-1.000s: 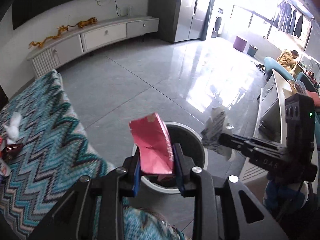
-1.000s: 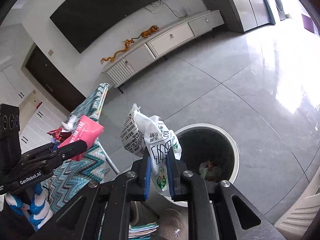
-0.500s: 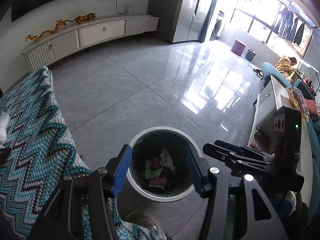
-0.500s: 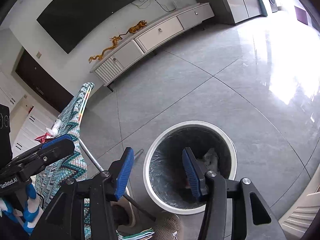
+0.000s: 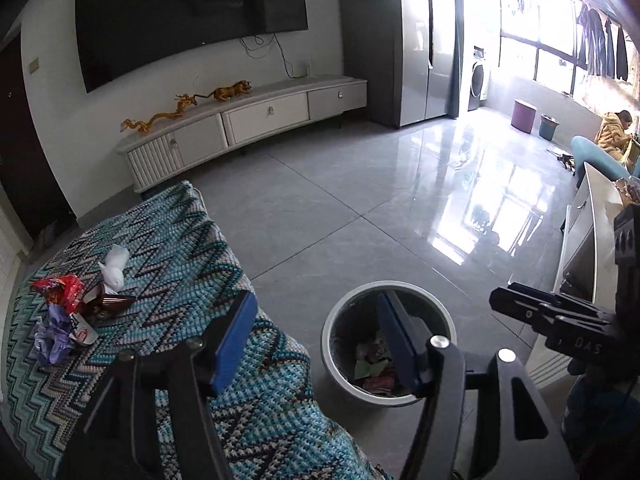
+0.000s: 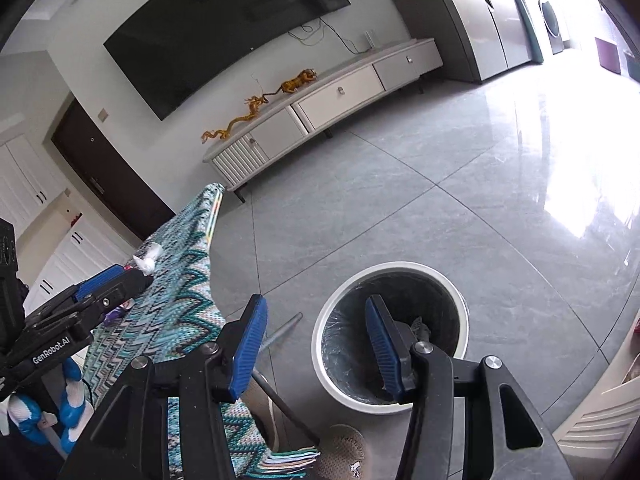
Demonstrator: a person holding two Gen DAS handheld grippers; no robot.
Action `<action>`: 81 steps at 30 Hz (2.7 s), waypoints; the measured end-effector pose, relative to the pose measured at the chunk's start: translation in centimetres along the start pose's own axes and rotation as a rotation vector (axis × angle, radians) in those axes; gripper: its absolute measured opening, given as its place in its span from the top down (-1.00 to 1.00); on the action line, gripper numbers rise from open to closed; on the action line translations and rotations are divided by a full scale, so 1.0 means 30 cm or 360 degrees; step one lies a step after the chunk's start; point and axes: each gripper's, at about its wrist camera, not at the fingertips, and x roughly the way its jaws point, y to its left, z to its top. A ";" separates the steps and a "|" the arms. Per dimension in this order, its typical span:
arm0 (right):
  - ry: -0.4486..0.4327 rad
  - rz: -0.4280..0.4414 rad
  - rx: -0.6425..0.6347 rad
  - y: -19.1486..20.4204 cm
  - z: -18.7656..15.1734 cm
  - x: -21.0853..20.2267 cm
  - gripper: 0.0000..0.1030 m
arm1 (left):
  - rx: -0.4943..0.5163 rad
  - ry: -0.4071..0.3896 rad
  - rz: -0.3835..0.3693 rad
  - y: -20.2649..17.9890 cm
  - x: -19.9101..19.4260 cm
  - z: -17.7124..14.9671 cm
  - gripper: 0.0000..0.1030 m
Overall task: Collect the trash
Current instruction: 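Carry both items to the bin and open both tools to drop them in, then move both tools back over the remaining trash on the rug, then grasp the purple wrapper with the left tool while the right tool grasps the white-and-red printed bag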
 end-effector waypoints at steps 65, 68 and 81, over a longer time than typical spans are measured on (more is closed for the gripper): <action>0.0502 0.0410 -0.0851 1.043 -0.006 0.909 0.06 | -0.1053 0.0117 0.0388 1.316 0.131 -0.375 0.15; 0.0524 0.0403 -0.0841 1.042 -0.018 0.939 0.06 | -0.1008 0.0136 0.0345 1.292 0.140 -0.375 0.30; 0.0587 0.0359 -0.0809 1.032 -0.041 0.983 0.41 | -0.0950 0.0168 0.0327 1.225 0.138 -0.396 0.47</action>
